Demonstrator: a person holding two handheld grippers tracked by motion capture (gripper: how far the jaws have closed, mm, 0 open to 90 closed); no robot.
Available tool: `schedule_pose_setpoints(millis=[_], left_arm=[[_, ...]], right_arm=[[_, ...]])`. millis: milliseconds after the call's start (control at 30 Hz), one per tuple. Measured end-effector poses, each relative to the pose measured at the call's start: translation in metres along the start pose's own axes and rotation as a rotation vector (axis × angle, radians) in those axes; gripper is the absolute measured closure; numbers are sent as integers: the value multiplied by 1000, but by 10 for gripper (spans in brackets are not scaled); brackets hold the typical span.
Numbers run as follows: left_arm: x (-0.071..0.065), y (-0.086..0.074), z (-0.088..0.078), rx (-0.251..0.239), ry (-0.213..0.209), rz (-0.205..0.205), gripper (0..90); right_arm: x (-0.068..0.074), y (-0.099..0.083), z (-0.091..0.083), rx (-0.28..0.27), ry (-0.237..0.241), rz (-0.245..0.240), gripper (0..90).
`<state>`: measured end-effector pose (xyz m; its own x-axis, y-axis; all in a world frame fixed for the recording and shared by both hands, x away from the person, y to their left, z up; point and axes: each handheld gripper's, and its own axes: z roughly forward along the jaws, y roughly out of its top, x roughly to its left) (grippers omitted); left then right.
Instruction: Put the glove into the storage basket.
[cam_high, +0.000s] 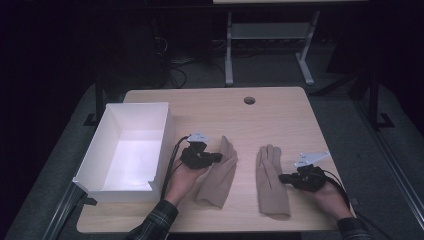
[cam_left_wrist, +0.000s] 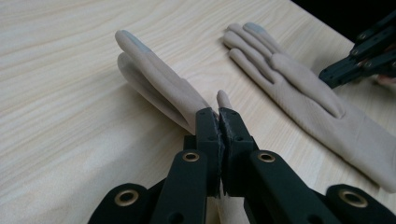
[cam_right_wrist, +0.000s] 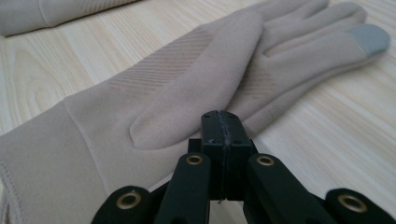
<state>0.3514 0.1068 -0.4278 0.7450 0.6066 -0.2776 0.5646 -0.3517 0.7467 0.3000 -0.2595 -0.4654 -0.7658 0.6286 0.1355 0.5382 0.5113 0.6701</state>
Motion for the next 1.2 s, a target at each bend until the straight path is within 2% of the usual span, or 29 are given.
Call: schedule_pose_setpoints(millis=[133,167,200,400,600,700,867,1200], left_arm=[[-1,5,-1,-14,-2,-7,875],[0,6,-1,-17,-3,2,875],[-1,7,-1,-22,-8,-8,875],[-5,9,3,-23,-30,-8,875],[-6,10,5,-38,-57,-37,875],[-7,11,6,-41,-77,-54,875],[-12,11,9,-25,-93,-50,874],[-24,16,20,-37,-143,-65,873]], right_arm=[[6,8,9,0,22,-20,899],[7,10,10,-1,26,-22,899],[8,12,13,-2,30,-25,899],[19,24,26,-1,46,-56,900],[27,32,36,-6,78,-79,900],[30,36,39,-5,85,-78,900],[35,40,43,-14,105,-92,900],[40,43,50,-9,125,-96,900]])
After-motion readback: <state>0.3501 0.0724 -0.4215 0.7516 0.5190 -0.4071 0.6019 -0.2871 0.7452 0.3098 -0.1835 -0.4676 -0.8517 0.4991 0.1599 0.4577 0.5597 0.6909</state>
